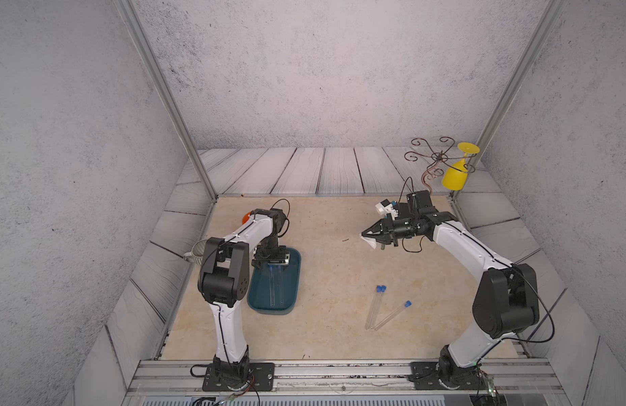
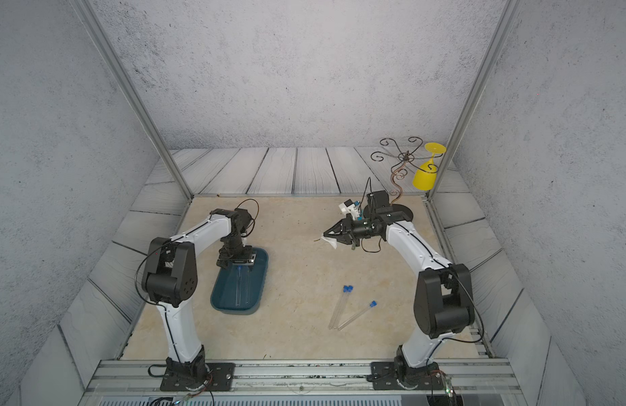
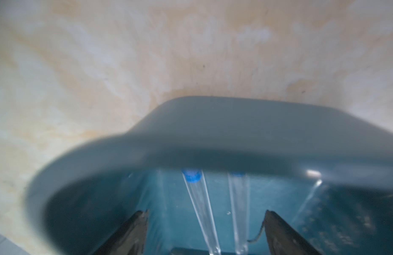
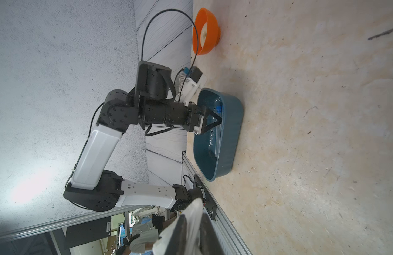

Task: Wipe the exteriors of test tubes
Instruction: Place the test tube in the storage box, then move the test tube to the center of the board.

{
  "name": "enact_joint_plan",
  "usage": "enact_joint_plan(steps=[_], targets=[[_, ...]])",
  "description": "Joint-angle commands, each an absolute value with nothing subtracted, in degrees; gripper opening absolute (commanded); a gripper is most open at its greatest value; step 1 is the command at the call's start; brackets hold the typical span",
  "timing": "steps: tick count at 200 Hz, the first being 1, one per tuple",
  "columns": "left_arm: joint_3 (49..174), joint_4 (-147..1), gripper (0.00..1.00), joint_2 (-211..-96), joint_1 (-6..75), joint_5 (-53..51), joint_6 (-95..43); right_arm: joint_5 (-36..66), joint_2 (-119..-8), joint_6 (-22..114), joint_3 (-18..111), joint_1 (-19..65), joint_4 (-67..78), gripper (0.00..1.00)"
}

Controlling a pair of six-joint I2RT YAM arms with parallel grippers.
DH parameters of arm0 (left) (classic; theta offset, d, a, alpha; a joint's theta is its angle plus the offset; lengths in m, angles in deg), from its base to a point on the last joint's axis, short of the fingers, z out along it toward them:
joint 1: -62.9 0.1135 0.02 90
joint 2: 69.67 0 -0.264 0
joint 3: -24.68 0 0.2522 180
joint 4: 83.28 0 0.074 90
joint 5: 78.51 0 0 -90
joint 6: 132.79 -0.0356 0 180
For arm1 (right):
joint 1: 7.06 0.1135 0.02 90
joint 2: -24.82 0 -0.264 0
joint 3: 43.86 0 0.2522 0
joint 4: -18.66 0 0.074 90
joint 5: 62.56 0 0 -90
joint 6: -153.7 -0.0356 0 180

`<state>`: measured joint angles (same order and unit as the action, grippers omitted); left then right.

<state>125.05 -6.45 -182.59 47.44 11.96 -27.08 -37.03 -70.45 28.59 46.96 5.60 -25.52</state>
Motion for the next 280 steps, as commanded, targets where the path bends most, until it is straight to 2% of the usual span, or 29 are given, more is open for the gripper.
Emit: enact_joint_plan(steps=[1, 19, 51, 95, 118, 141, 188, 280], targets=[[128.66, -2.53, 0.86, -177.62, 42.65, 15.59, -23.20, -36.41, -71.16, 30.04, 47.71, 5.11, -26.92, 0.15], [133.03, 1.13, 0.86, -176.98, 37.37, 15.97, -21.05, -36.15, -70.75, 29.95, 47.86, 4.41, -26.71, 0.15], [141.68, 1.14, 0.80, -180.47, 26.87, 10.63, -19.99, -34.48, -68.16, 27.01, 45.18, 0.86, -23.29, 0.16], [155.47, 0.10, 0.69, -194.60, 13.46, 6.57, -23.21, -29.39, -60.42, 25.91, 34.92, -7.57, -22.77, 0.16], [161.25, 0.40, 0.63, -200.97, 8.84, 5.80, -24.72, -26.84, -58.18, 28.19, 31.22, -8.44, -24.55, 0.16], [162.10, -0.37, 0.60, -203.76, 6.17, 4.56, -24.92, -24.79, -56.56, 30.24, 29.25, -8.63, -26.30, 0.16], [155.42, -6.29, 0.58, -202.43, 3.03, 3.72, -23.05, -21.58, -53.97, 32.58, 29.07, -11.31, -30.13, 0.16], [151.29, -13.89, 0.52, -203.34, 2.32, 5.10, -18.18, -19.91, -49.30, 32.19, 30.25, -13.39, -32.90, 0.16]])
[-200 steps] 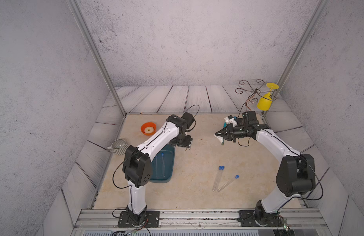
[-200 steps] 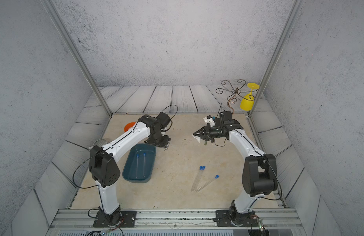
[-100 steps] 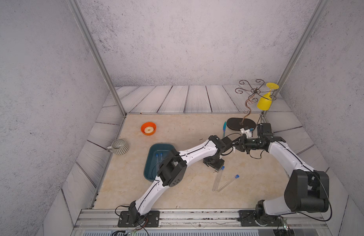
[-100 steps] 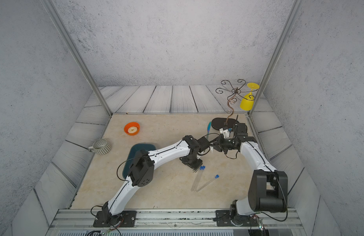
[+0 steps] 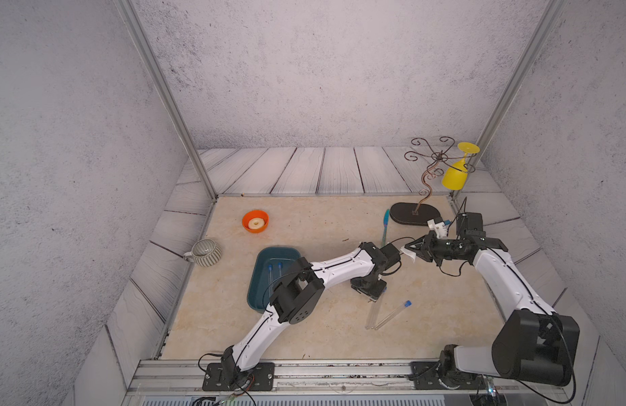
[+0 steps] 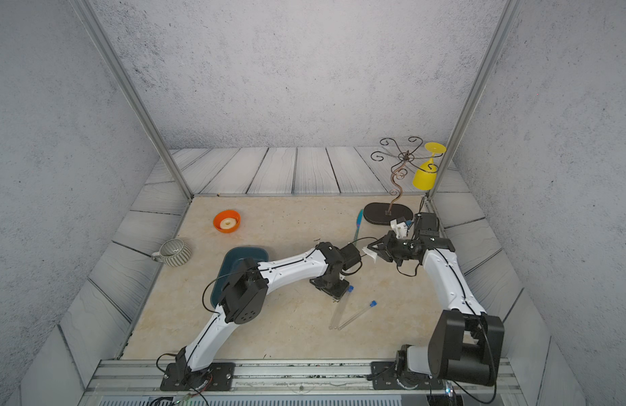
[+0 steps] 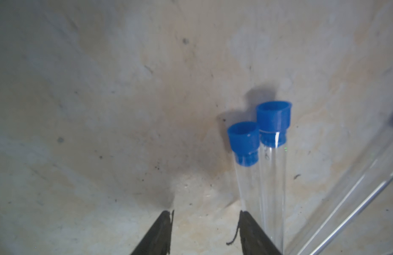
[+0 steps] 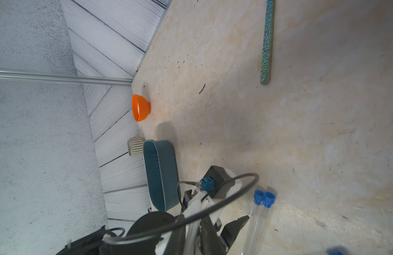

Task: Wipe the exteriors of test tubes
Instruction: Move the test tube to the center of the board.

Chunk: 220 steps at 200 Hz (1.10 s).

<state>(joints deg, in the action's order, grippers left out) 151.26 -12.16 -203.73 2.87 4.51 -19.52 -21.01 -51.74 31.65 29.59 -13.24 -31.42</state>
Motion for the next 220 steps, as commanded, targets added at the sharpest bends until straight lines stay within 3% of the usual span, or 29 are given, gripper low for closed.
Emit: enact_joint_plan(steps=[1, 114, 220], targets=[[151.29, -13.89, 0.52, -203.30, 2.33, 5.13, -18.18, -19.92, -49.25, 32.12, 30.22, -13.39, -32.90, 0.16], [152.87, -13.45, 0.51, -200.47, 0.48, 3.09, -19.06, -19.28, -46.29, 31.43, 30.60, -13.65, -33.60, 0.16], [151.46, -13.25, 0.51, -206.17, 1.36, 6.87, -19.65, -19.44, -44.97, 30.59, 28.44, -13.72, -32.54, 0.16]])
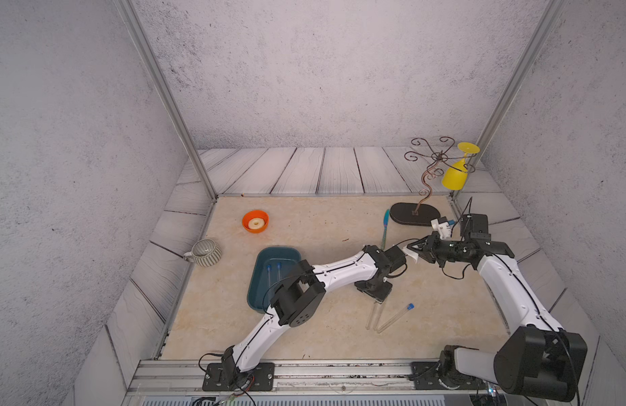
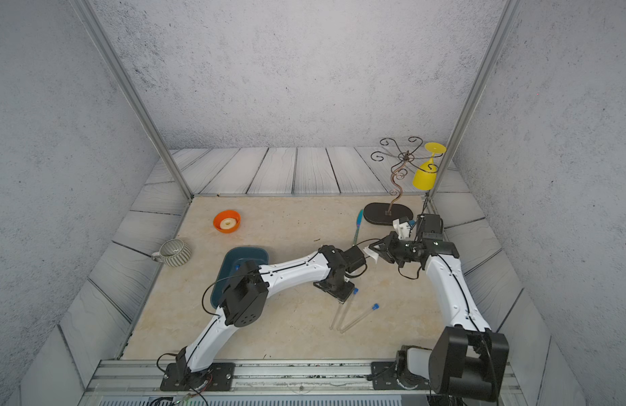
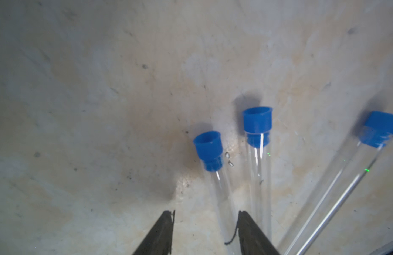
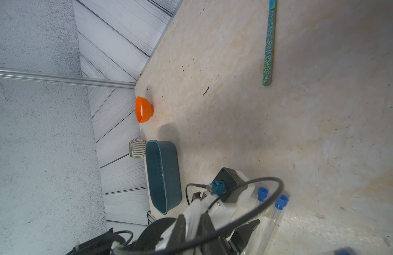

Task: Wipe the exteriors of test tubes
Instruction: Move the test tube to the center of the board.

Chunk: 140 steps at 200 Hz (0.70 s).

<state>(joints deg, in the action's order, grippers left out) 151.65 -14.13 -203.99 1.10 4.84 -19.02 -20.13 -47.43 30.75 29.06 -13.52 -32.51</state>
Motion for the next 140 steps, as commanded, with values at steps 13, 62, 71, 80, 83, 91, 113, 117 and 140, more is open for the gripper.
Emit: enact_joint_plan(steps=[13, 62, 71, 80, 83, 91, 113, 117, 140], targets=[[151.38, -13.35, 0.50, -206.29, 1.45, 6.61, -19.69, -19.47, -44.89, 30.56, 28.44, -13.66, -32.51, 0.16], [151.29, -13.50, 0.52, -206.05, 1.38, 6.09, -19.33, -19.39, -44.53, 29.97, 27.66, -13.67, -31.81, 0.16], [151.38, -12.78, 0.52, -206.59, 1.48, 6.56, -19.00, -19.45, -44.44, 29.81, 27.40, -13.66, -31.58, 0.16], [151.10, -12.39, 0.52, -206.58, 1.69, 7.29, -18.51, -19.34, -44.35, 29.80, 27.23, -13.66, -31.49, 0.16], [150.91, -12.38, 0.52, -206.54, 1.73, 7.65, -18.38, -19.40, -44.28, 29.78, 27.19, -13.66, -31.45, 0.16], [150.48, -12.08, 0.51, -206.30, 2.01, 8.49, -18.03, -19.41, -44.27, 29.69, 26.88, -13.66, -31.32, 0.16], [148.56, -12.33, 0.49, -205.64, 2.84, 9.24, -17.74, -19.43, -44.18, 29.12, 26.32, -13.66, -30.79, 0.16], [148.36, -12.31, 0.48, -205.64, 2.87, 9.64, -17.88, -19.43, -44.17, 29.07, 26.18, -13.66, -30.56, 0.16], [148.05, -11.11, 0.38, -206.12, 3.12, 12.93, -19.29, -19.57, -44.18, 28.50, 25.39, -13.66, -29.57, 0.16]])
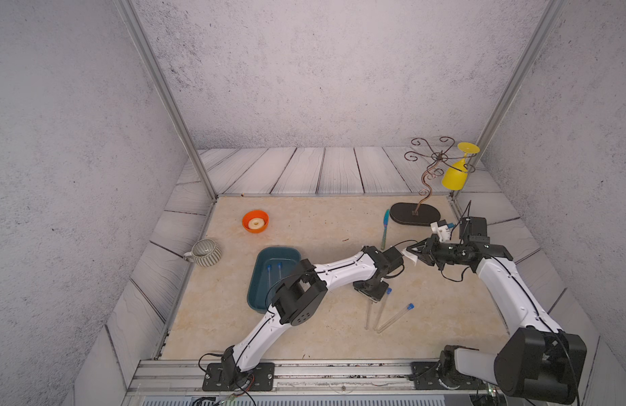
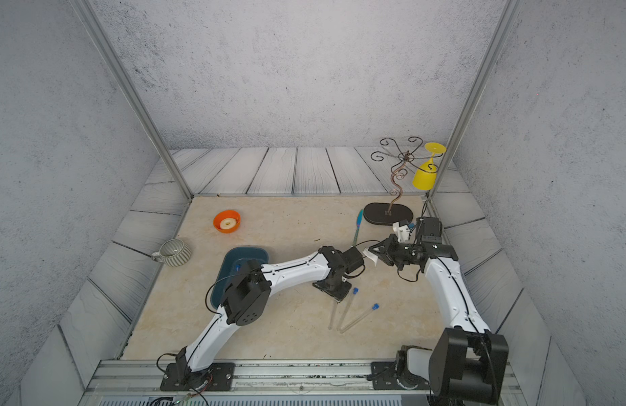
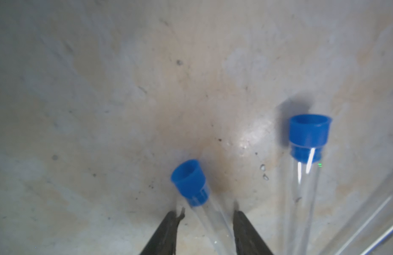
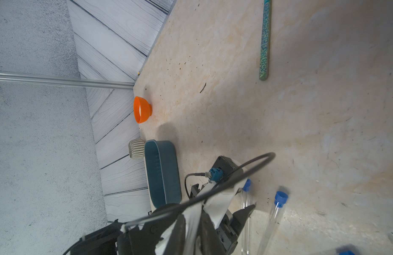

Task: Wipe the exteriors of test tubes
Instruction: Move the test tube to the center of the board.

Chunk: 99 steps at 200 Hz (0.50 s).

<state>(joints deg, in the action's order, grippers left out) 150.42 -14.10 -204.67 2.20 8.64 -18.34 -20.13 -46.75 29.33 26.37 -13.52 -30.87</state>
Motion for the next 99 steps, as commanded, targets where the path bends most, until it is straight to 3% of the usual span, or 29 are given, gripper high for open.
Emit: enact_joint_plan(steps=[1, 99], targets=[[148.00, -11.09, 0.38, -206.10, 3.08, 13.09, -19.35, -19.53, -44.18, 28.43, 25.33, -13.66, -29.56, 0.16], [130.93, -18.14, 0.27, -195.92, 15.28, 15.21, -20.20, -20.13, -45.70, 25.35, 23.34, -13.66, -24.65, 0.16]])
